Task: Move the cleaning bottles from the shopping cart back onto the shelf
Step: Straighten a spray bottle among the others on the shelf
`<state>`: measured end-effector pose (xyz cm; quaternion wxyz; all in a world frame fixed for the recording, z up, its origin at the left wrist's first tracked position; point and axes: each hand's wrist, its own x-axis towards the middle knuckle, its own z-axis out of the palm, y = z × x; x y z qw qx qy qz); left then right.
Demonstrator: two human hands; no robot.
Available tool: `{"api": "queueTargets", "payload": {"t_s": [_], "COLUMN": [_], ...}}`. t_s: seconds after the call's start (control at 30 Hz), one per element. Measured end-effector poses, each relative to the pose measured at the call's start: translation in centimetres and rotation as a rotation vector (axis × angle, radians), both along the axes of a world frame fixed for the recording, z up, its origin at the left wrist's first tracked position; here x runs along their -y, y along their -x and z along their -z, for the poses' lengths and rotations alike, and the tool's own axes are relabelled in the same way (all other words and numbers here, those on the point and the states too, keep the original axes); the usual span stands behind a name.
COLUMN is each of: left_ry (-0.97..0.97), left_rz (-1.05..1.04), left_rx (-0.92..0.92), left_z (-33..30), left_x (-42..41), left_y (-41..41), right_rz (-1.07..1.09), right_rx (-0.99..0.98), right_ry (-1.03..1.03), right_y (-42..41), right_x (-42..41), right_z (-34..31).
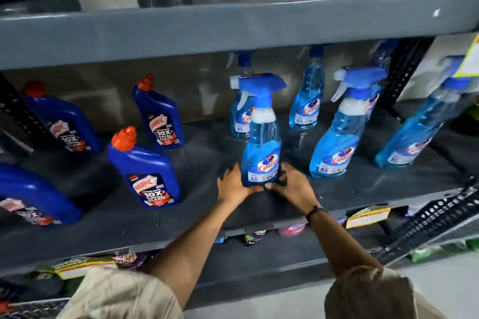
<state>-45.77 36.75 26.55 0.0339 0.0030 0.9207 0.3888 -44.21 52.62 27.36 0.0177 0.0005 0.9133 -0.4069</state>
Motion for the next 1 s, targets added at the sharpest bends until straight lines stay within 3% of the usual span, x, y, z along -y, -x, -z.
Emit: {"api": "queueTargets", "payload": {"t_s": [0.23, 0.33, 0.43, 0.53, 0.7, 0.8, 0.9, 1.0], "left_ry": [-0.199, -0.181, -0.150, -0.113, -0.115, -0.135, -0.172, -0.238], "left_rz": [-0.009, -0.048, -0.297, -0.466, -0.134, 0.047, 0.060, -0.023], "left_rx": [0.030, -0.026, -0.160, -0.262, -0.214, -0.117, -0.064, -0.062], "left_z": [-0.1, -0.1, 1.0, 1.4, 1.5, 1.2, 0.2, 0.3], "left_x": [1.5, 1.3, 1.1, -0.9, -7.4, -11.7, -15.2, -16.7], "left_y": [-0.6, -1.7, -4.2, -7.3, -6.8, -3.4, -0.8, 0.3], "right_rz": [-0.021, -0.031, 0.019, 0.174, 0.507, 0.368, 0.137, 0.036], "right_rx": [-0.048, -0.072, -0.129, -0.240, -0.444, -0.348, -0.187, -0.102], "right_ry": [-0.109, 0.054, 0.250, 0.195, 0.229, 0.314, 0.162, 0.004], "right_y": [-0.6, -0.9, -1.6, -3.0, -3.2, -1.7, 0.0, 1.5], "right_x": [0.5, -0.2, -2.1, -5.4, -11.9, -14.1, -15.6, -16.4], "right_z": [0.6, 0.8, 0.9, 1.2, 1.5, 1.6, 1.5, 1.2]}}
